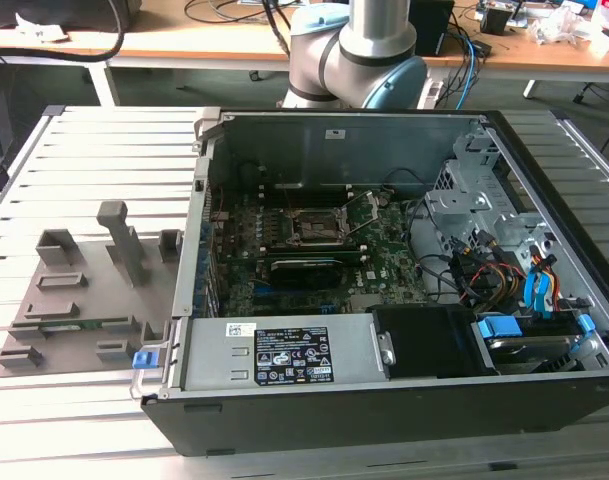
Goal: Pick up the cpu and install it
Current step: 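Pick up the cpu and move it towards the insertion slot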
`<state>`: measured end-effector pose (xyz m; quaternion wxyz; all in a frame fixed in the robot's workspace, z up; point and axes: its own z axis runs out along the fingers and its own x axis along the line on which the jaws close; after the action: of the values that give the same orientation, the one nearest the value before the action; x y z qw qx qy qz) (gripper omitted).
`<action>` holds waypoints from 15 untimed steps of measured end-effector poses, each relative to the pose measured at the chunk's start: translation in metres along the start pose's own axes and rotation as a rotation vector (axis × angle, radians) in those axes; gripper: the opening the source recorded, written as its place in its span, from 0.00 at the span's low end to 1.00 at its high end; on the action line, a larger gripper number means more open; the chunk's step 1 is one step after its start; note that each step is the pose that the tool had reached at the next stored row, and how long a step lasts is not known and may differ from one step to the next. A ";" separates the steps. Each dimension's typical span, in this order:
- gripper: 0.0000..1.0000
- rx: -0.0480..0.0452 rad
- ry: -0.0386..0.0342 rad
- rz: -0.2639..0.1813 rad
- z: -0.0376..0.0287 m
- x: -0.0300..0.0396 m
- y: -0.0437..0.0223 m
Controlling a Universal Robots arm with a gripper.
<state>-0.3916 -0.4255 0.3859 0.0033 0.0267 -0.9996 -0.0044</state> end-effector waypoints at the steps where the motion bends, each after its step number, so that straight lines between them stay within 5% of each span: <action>1: 0.55 0.0000 0.0000 0.000 -0.0012 0.0000 0.0000; 15: 0.55 0.0000 0.0000 0.000 -0.0394 0.0003 0.0003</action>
<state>-0.3917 -0.4255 0.4253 0.0033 0.0267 -0.9996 -0.0044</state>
